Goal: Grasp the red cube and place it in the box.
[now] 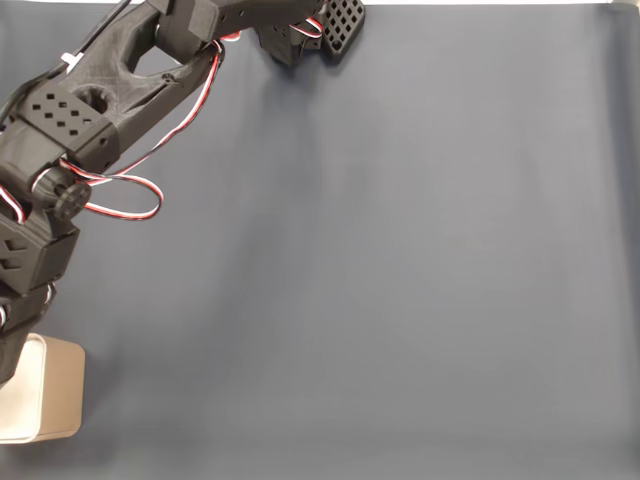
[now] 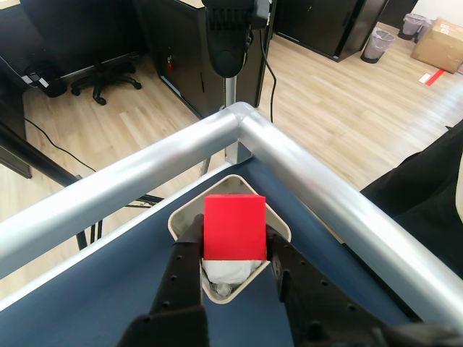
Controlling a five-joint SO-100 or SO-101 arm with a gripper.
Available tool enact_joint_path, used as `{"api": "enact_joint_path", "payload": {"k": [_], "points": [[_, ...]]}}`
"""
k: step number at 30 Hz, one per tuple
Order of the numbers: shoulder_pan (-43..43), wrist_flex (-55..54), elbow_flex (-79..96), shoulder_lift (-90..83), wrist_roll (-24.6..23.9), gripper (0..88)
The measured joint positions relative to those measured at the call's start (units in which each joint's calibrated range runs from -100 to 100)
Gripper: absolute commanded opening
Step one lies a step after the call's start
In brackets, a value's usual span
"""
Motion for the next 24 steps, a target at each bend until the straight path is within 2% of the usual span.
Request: {"api": "enact_joint_path", "payload": {"k": [5, 8, 13, 24], "points": [[0.0, 0.0, 0.0, 0.0, -1.2, 35.5], [0.0, 0.0, 0.0, 0.0, -2.0, 41.3], [0.0, 0.0, 0.0, 0.0, -2.9, 44.3], [0.0, 0.0, 0.0, 0.0, -3.3, 44.6]]}}
